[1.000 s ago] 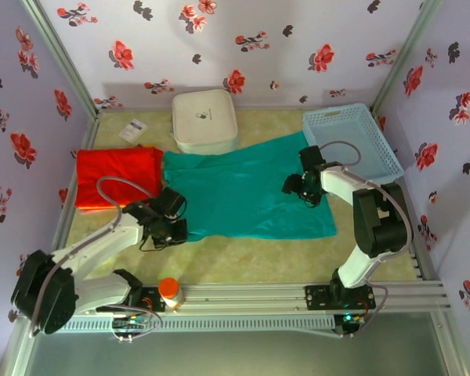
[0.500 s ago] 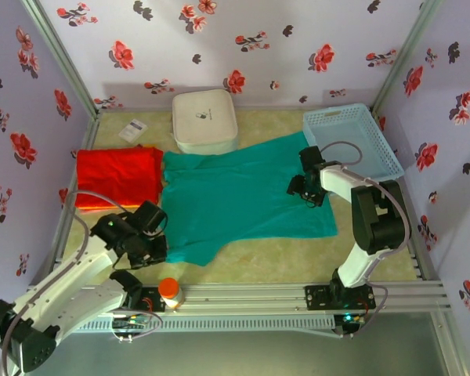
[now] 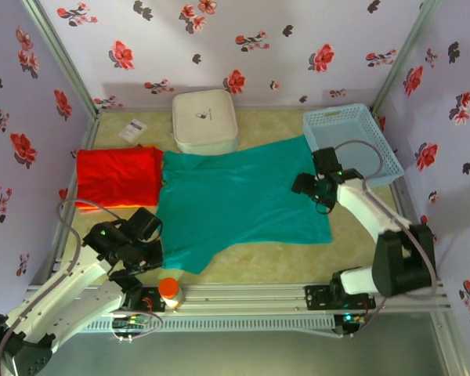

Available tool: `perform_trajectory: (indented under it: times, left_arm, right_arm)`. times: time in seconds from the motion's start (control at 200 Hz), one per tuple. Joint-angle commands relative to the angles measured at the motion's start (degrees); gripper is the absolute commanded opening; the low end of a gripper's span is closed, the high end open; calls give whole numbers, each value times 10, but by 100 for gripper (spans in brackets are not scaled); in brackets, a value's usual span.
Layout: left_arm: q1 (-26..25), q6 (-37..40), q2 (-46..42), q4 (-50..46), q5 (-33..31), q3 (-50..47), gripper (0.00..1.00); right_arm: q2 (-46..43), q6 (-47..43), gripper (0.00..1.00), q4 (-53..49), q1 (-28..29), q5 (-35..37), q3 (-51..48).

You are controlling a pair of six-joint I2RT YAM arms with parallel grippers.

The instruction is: Fold and stack the t-shirts

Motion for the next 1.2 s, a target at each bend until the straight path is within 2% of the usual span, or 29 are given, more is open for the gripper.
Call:
perform_trajectory:
  times: [0.0,0.13,0.31,0.44,0.66,0.815,0.97,1.195]
  left_arm:
    - [-5,-13,5,30,3,-13,1]
    - [-4,-12,8,45,-8,-17,1]
    - [-5,-11,6,56,-14,-23,1]
    - [-5,-9,-1,57,-16,-26,1]
    - [-5,-7,-2,63,-15,-30,1]
    - [-5,-3,-5,59,-16,-28,0]
    - [-5,-2,-5,61,-16,-25,0]
    - [-5,-1,-5,64,-16,-21,0]
  right_arm:
    - [-68,41,81,-82,-4,22,-52]
    - [-136,99,81,-98,-4,-1,-118]
    - [-209,159,64,-118,-5,31,-184]
    - [-237,179,58,-134,-5,44,-209]
    - [-197,193,54,-73,-6,23,-246]
    - [-161,192,53,-39,-8,38,-246]
    - [-136,181,51,-38,-8,40,-222]
    - [-146,177,49,-33,-11,57,-223]
